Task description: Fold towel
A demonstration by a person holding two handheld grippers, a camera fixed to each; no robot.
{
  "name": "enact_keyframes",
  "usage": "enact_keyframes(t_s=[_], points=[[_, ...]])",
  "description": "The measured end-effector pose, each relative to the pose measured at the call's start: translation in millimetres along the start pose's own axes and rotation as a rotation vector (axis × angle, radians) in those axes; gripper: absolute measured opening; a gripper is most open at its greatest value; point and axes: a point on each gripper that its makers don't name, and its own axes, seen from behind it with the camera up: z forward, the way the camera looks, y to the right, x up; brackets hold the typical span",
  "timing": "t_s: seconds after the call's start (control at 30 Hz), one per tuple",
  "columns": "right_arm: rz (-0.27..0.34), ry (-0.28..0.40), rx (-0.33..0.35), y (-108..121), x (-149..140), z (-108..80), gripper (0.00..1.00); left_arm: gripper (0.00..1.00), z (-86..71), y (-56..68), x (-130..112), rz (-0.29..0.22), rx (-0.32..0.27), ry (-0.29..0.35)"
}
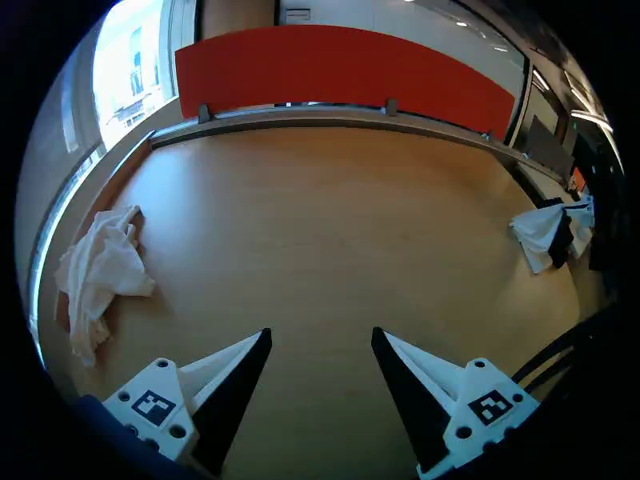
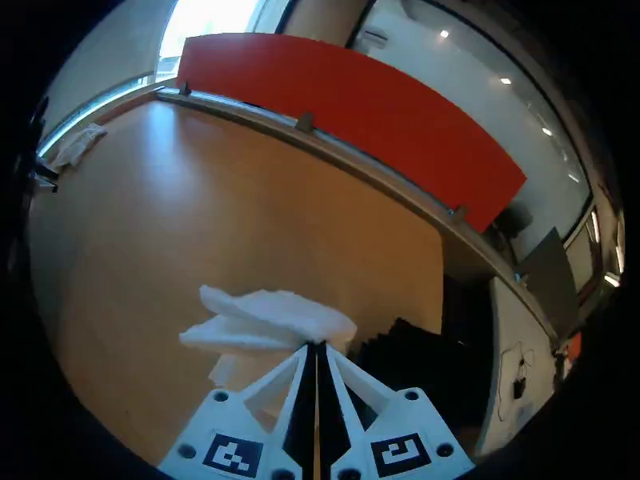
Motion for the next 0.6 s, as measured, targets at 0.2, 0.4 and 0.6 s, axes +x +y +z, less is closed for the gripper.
enact_keyframes(t_s=[0.2,0.4,0.6], points=[[0.021,-0.05,-0.008,0.1,-32.4,-0.2,0.02,0.93,-1.3,1.0,-2.4,0.006,0.0,-0.002],[0.041,-0.095,-0.015,-1.3,-60.2,2.0,0.02,0.93,-4.4,-0.5,-5.3,0.008,0.005,-0.001],[0.068,-0.129,-0.025,-1.4,-81.0,5.0,0.02,0.93,-6.0,-1.6,-7.7,0.011,0.012,-0.001]])
